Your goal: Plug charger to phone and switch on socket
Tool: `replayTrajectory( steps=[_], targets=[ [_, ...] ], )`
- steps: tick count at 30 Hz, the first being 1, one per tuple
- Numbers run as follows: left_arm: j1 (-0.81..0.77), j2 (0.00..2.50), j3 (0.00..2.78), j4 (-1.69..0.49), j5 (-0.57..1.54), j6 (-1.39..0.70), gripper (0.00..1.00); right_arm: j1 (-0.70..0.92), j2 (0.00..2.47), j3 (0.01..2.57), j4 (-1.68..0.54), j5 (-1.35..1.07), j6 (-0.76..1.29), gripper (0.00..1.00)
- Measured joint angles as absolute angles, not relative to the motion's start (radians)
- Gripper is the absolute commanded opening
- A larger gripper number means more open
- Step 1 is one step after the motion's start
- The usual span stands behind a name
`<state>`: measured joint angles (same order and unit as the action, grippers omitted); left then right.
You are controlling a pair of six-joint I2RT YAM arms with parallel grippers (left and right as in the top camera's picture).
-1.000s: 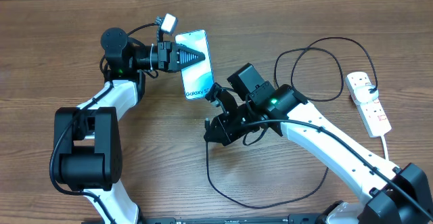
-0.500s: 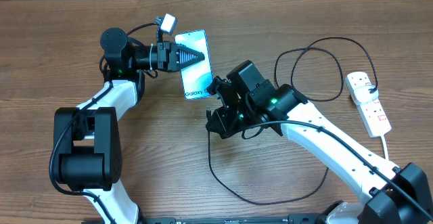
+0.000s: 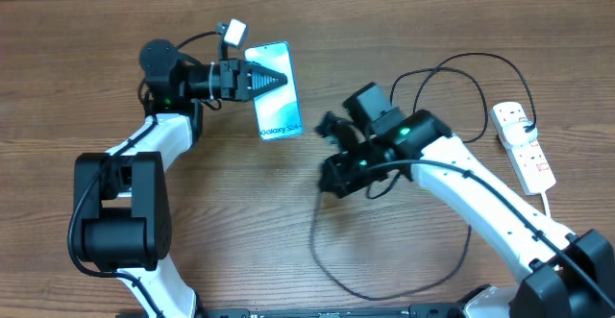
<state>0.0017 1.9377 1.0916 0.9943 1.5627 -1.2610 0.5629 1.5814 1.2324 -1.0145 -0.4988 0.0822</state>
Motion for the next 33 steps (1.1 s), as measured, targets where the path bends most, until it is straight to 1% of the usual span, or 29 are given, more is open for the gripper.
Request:
replayTrajectory(
  steps=[3, 4, 6, 7, 8, 10, 11, 12, 13, 15, 17, 18, 21, 23, 24, 30, 33],
  targets=[
    [0.036, 1.938, 1.092, 0.994, 1.563, -1.256, 0.04, 0.522, 1.581, 1.224, -1.035, -0.296, 0.135, 0.1],
    [0.05, 1.938, 1.092, 0.994, 1.563, -1.256, 0.04, 0.517, 1.581, 1.205, -1.002, -0.221, 0.158, 0.11],
    [0.06, 1.938, 1.092, 0.994, 1.563, -1.254, 0.04, 0.518, 1.581, 1.169, -0.935, -0.16, 0.184, 0.14],
    [0.06, 1.938, 1.092, 0.995, 1.562, -1.253, 0.04, 0.518, 1.582, 1.151, -0.897, -0.139, 0.199, 0.25],
    [0.059, 1.938, 1.092, 0.994, 1.563, -1.253, 0.04, 0.518, 1.583, 1.137, -0.863, -0.123, 0.217, 0.4],
    [0.059, 1.938, 1.092, 0.995, 1.563, -1.253, 0.04, 0.518, 1.591, 1.119, -0.823, -0.099, 0.261, 0.53],
    [0.059, 1.938, 1.092, 0.994, 1.563, -1.253, 0.04, 0.518, 1.6, 1.116, -0.809, -0.088, 0.283, 0.75],
    [0.059, 1.938, 1.092, 0.994, 1.563, -1.253, 0.04, 0.518, 1.609, 1.114, -0.797, -0.082, 0.298, 0.84],
    [0.059, 1.938, 1.092, 0.995, 1.563, -1.253, 0.04, 0.518, 1.619, 1.112, -0.78, -0.076, 0.326, 0.88],
    [0.059, 1.938, 1.092, 0.995, 1.563, -1.253, 0.04, 0.518, 1.64, 1.11, -0.743, -0.065, 0.362, 0.89],
    [0.059, 1.938, 1.092, 0.994, 1.563, -1.253, 0.04, 0.519, 1.65, 1.11, -0.723, -0.035, 0.43, 0.87],
    [0.059, 1.938, 1.092, 0.995, 1.563, -1.253, 0.04, 0.519, 1.652, 1.11, -0.726, -0.017, 0.47, 0.84],
    [0.059, 1.938, 1.092, 0.995, 1.563, -1.253, 0.04, 0.519, 1.661, 1.11, -0.749, 0.036, 0.62, 0.69],
    [0.059, 1.938, 1.092, 0.994, 1.563, -1.254, 0.04, 0.519, 1.687, 1.11, -0.748, 0.056, 0.707, 0.66],
    [0.059, 1.938, 1.092, 0.994, 1.563, -1.254, 0.04, 0.519, 1.711, 1.11, -0.743, 0.06, 0.745, 0.63],
    [0.059, 1.938, 1.092, 0.994, 1.563, -1.277, 0.04, 0.537, 1.858, 1.109, -0.682, 0.072, 0.862, 0.6],
    [0.059, 1.938, 1.092, 0.994, 1.562, -1.285, 0.04, 0.548, 1.861, 1.112, -0.651, 0.072, 0.886, 0.51]
  ],
)
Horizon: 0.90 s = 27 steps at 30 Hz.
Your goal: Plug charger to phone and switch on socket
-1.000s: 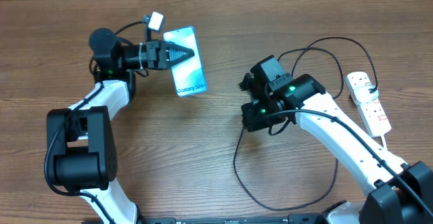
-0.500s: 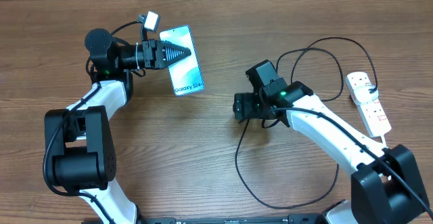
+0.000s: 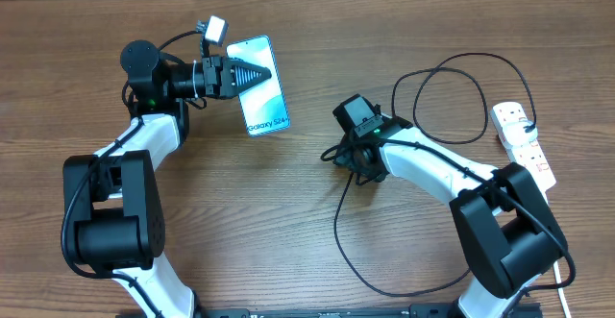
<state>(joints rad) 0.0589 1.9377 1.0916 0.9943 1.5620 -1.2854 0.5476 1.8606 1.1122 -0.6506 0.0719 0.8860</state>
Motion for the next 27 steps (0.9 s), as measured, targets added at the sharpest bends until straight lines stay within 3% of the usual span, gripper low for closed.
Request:
replayTrajectory(
  steps=[11, 20, 27],
  targets=[
    [0.059, 1.938, 1.092, 0.994, 1.563, -1.303, 0.04, 0.55, 1.883, 1.119, -0.648, 0.107, 0.915, 0.04],
    [0.059, 1.938, 1.092, 0.994, 1.563, -1.309, 0.04, 0.502, 1.896, 1.151, -0.668, 0.01, 0.815, 0.04],
    [0.059, 1.938, 1.092, 0.994, 1.563, -1.309, 0.04, 0.472, 1.733, 1.179, -0.735, -0.351, 0.462, 0.04]
  ],
)
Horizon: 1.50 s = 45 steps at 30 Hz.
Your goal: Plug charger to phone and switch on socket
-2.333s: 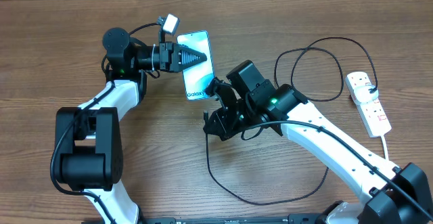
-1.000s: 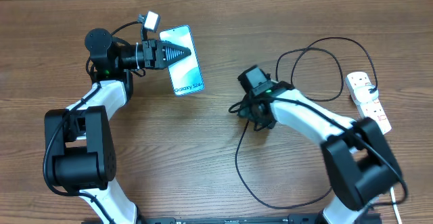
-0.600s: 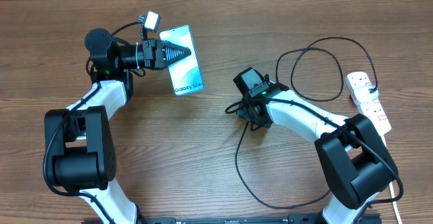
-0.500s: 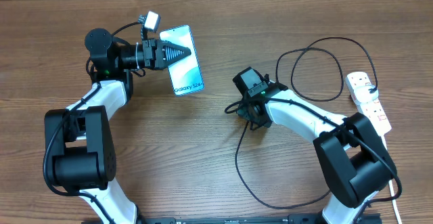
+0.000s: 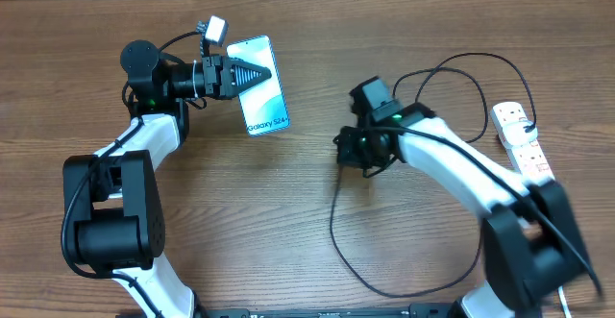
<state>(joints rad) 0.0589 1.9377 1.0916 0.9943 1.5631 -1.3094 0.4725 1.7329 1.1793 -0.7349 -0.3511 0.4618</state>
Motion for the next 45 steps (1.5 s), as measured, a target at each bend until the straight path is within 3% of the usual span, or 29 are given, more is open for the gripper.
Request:
replayTrajectory(
  steps=[8, 15, 35, 45],
  targets=[
    [0.059, 1.938, 1.092, 0.994, 1.563, -1.309, 0.04, 0.565, 1.405, 1.232, -0.734, -0.709, 0.223, 0.04],
    [0.045, 1.938, 1.092, 0.994, 1.563, -1.306, 0.04, 0.642, 1.472, 1.231, -0.743, -0.77, 0.186, 0.04],
    [0.041, 1.938, 1.092, 1.0, 1.563, -1.329, 0.04, 0.59, 1.592, 1.23, -0.565, -0.701, 0.246, 0.04],
    [0.041, 1.938, 1.092, 1.195, 1.563, -1.469, 0.04, 0.567, 1.62, 1.23, -0.487, -0.78, 0.283, 0.04]
  ],
)
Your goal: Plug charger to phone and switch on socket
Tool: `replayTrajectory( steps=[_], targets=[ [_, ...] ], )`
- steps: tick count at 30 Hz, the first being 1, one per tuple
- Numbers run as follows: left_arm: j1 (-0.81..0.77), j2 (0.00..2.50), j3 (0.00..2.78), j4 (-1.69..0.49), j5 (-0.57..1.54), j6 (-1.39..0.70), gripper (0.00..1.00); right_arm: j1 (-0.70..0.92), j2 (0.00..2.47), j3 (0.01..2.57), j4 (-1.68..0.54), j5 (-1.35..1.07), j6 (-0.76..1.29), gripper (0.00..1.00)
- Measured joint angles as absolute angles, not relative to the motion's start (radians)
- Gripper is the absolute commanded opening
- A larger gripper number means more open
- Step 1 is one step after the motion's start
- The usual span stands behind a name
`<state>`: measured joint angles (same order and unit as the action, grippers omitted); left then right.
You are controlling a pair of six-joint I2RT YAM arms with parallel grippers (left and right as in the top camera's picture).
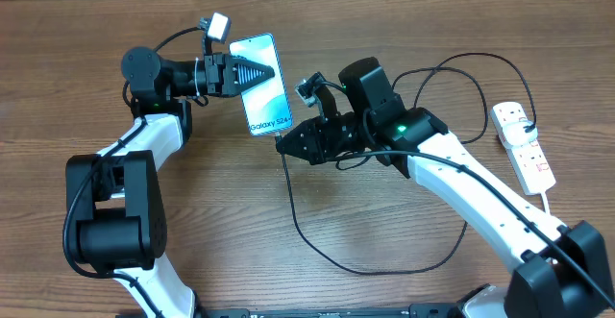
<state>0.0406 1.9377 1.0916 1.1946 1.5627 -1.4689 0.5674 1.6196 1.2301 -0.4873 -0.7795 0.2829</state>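
Note:
A light-blue phone (267,89) lies tilted at the upper left, its lower end pointing toward the table's middle. My left gripper (258,74) reaches over it from the left, shut on the phone. My right gripper (286,143) sits just below the phone's lower end, shut on the plug end of the black charger cable (317,251). Whether the plug is inside the port is hidden by the fingers. The white socket strip (520,141) lies at the far right with the cable's other end running to it.
The black cable makes a wide loop toward the front edge and another loop (452,73) behind the right arm. A small white camera light (215,26) sticks up above the left wrist. Both arm bases stand at the front corners.
My right gripper has moved left from the table's middle to the phone's lower end, bringing the cable end with it. The left gripper and the phone have hardly moved.
At first the left gripper held the phone and the right gripper was low over the cable near the middle. The phone then sat slightly further left while the right gripper stayed at the cable end. Now that end is at the phone's lower edge.

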Motion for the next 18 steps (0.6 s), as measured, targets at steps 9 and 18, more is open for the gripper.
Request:
replayTrajectory(
  steps=[9, 18],
  targets=[
    [0.041, 1.938, 1.092, 1.248, 1.563, -1.58, 0.04, 0.562, 1.655, 1.23, -0.474, -0.809, 0.288, 0.04],
    [0.056, 1.938, 1.092, 1.249, 1.563, -1.651, 0.04, 0.555, 1.655, 1.23, -0.456, -0.903, 0.256, 0.04]
  ],
)
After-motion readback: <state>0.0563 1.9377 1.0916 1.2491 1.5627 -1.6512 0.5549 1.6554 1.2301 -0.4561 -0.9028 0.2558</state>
